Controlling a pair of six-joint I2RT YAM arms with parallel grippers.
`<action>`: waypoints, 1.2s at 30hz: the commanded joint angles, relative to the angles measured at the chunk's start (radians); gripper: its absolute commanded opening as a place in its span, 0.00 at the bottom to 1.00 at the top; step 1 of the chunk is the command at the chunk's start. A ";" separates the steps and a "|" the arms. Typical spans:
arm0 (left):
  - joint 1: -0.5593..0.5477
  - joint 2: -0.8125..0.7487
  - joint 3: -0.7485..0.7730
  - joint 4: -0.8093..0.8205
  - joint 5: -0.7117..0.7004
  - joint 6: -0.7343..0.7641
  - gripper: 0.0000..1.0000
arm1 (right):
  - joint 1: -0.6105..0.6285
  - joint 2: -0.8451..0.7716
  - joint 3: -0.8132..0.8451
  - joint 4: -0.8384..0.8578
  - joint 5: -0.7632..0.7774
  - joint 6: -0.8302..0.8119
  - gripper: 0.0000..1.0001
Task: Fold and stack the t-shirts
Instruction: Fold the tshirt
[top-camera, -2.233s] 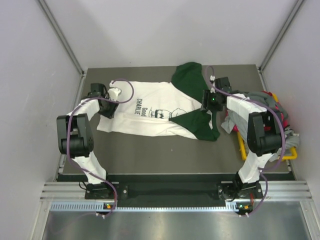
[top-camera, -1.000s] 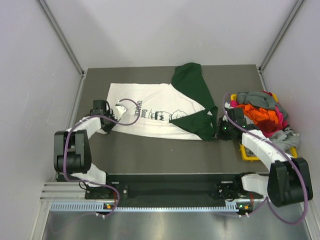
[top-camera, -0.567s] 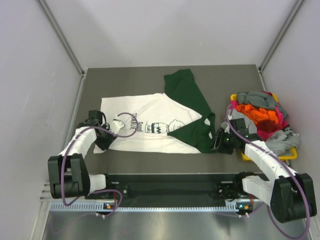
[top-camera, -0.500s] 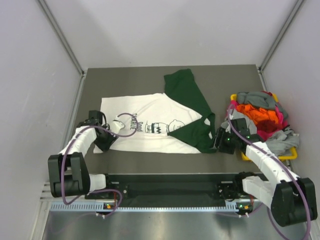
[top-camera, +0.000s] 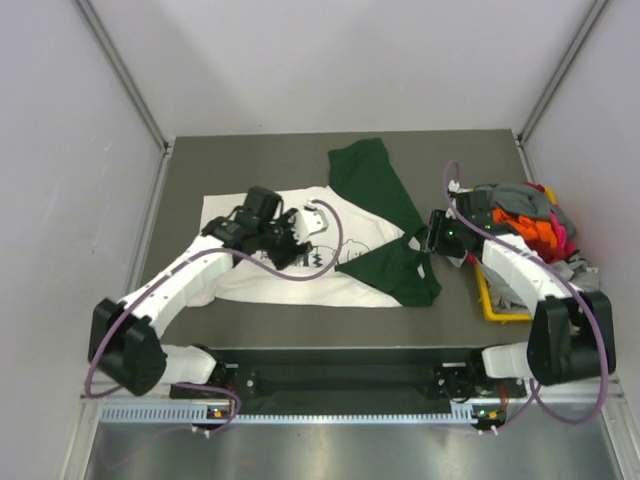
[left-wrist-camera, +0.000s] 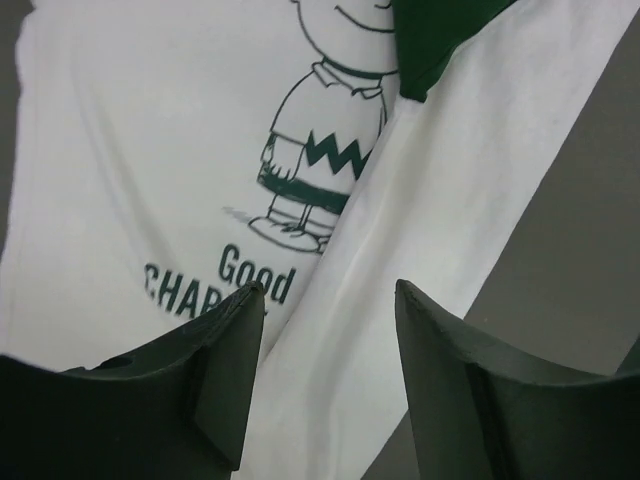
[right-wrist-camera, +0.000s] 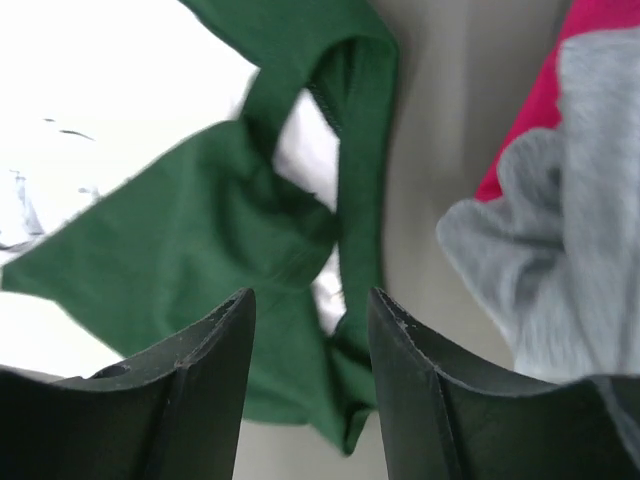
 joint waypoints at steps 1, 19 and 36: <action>-0.066 0.134 0.067 0.095 0.036 -0.142 0.60 | -0.025 0.085 0.056 0.064 -0.035 -0.067 0.49; 0.344 0.427 0.317 0.212 -0.022 -0.473 0.60 | -0.028 0.350 0.477 0.058 -0.055 -0.096 0.68; 0.731 0.820 0.572 0.260 -0.086 -0.592 0.61 | -0.021 1.185 1.317 0.188 -0.121 0.160 0.65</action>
